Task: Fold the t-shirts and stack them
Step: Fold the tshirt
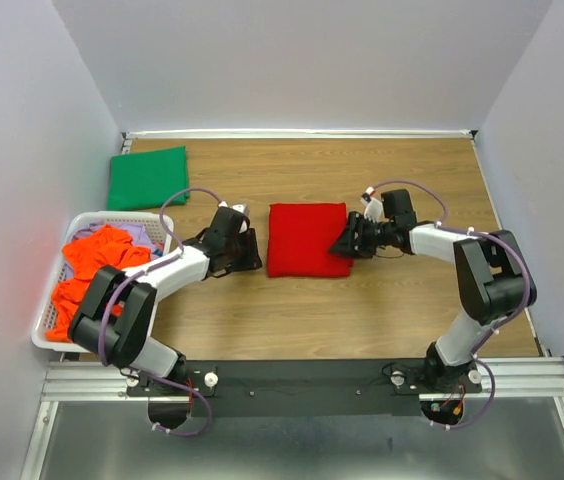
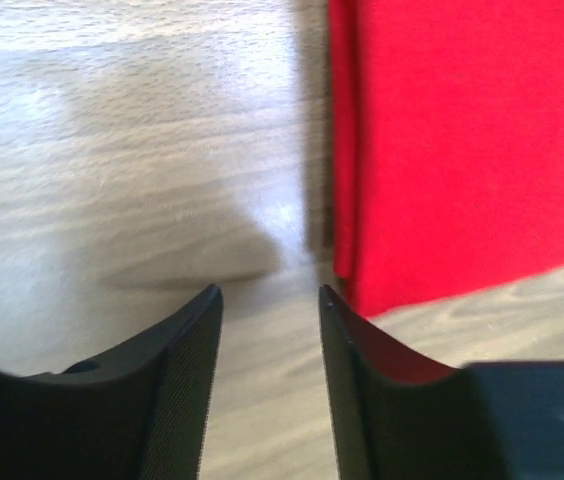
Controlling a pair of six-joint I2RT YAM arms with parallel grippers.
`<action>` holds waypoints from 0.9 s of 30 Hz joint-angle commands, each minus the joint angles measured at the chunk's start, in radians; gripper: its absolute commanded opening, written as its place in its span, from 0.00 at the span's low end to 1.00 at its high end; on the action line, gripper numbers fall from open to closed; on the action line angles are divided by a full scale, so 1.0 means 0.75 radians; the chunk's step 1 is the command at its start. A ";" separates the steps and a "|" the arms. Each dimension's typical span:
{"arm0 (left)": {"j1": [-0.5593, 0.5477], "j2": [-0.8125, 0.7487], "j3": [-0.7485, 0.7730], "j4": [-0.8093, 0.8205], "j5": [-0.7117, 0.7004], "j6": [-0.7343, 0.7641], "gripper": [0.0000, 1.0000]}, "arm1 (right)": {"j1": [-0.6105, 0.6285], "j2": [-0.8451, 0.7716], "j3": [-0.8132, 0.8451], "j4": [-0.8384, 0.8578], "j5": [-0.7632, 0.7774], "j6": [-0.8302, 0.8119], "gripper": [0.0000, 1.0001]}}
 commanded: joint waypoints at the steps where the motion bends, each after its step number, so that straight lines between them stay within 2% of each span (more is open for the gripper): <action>1: 0.011 -0.146 0.067 -0.096 -0.053 -0.020 0.57 | 0.072 -0.141 0.105 -0.219 0.144 -0.146 0.65; 4: 0.040 -0.219 0.110 -0.162 -0.112 -0.008 0.63 | 0.189 -0.188 0.174 -0.331 0.307 -0.195 0.69; 8: 0.125 -0.338 0.131 -0.235 -0.215 0.006 0.71 | 0.440 -0.231 0.234 -0.385 0.567 -0.218 0.70; 12: 0.232 -0.426 0.120 -0.295 -0.243 0.047 0.78 | 0.649 -0.175 0.350 -0.411 0.849 -0.244 0.71; 14: 0.289 -0.454 0.108 -0.315 -0.246 0.066 0.80 | 0.759 -0.129 0.407 -0.442 0.911 -0.271 0.71; 15: 0.308 -0.465 0.102 -0.319 -0.241 0.082 0.88 | 0.792 -0.077 0.462 -0.462 1.014 -0.279 0.71; 20: 0.379 -0.508 0.043 -0.305 -0.191 0.111 0.88 | 0.978 0.106 0.632 -0.520 1.250 -0.359 0.70; 27: 0.420 -0.514 0.012 -0.285 -0.152 0.133 0.88 | 1.118 0.378 0.837 -0.616 1.451 -0.473 0.58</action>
